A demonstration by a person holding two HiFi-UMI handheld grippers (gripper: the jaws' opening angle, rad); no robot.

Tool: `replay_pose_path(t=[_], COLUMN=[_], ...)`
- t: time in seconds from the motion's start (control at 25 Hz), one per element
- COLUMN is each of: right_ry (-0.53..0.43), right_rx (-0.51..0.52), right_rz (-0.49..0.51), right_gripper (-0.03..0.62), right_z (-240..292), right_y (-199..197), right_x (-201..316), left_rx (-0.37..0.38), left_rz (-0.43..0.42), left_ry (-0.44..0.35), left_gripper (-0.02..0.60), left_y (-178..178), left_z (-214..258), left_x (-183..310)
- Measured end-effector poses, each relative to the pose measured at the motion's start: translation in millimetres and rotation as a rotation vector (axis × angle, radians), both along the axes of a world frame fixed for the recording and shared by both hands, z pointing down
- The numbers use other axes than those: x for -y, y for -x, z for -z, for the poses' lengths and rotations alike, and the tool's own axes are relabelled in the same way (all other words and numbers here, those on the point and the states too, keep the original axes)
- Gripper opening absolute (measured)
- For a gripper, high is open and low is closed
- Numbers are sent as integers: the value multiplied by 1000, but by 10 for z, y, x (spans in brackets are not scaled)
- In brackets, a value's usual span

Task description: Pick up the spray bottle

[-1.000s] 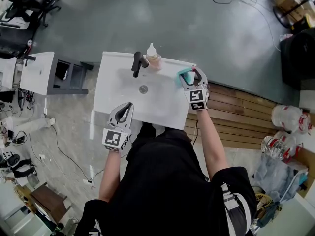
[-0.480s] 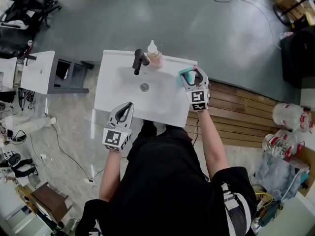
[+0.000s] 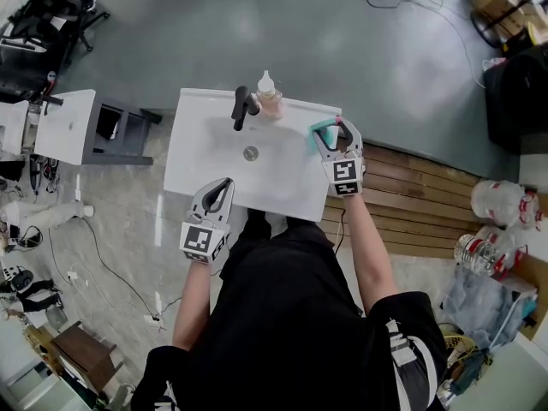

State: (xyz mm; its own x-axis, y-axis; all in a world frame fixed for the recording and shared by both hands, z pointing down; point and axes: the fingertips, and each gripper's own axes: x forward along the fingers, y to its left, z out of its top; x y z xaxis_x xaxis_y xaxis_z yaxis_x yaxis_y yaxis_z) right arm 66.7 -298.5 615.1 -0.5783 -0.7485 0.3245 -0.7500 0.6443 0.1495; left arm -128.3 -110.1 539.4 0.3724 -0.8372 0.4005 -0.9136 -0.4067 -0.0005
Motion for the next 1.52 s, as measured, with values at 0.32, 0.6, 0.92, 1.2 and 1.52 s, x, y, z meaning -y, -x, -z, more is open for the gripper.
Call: replay_pose_path(t=[0.32, 0.6, 0.92, 1.2, 1.52], right_ry=[-15, -39, -64, -76, -90], right_rx=[-1, 8, 14, 11, 5], right_rz=[-9, -25, -41, -63, -95], right_gripper=[304, 305, 304, 304, 303], right_z=[141, 302, 426, 506, 527], right_y=[41, 91, 348, 462, 601], right_x=[-144, -327, -513, -644, -756], left_rx=[-16, -26, -22, -22, -23], left_rz=[-15, -43, -72, -93, -118], left_ry=[-14, -26, -38, -39, -44], left_gripper=[31, 31, 31, 31, 31], left_y=[61, 140, 446, 606, 842], left_z=[58, 103, 137, 163, 125], left_x=[-22, -118, -205, -303, -358])
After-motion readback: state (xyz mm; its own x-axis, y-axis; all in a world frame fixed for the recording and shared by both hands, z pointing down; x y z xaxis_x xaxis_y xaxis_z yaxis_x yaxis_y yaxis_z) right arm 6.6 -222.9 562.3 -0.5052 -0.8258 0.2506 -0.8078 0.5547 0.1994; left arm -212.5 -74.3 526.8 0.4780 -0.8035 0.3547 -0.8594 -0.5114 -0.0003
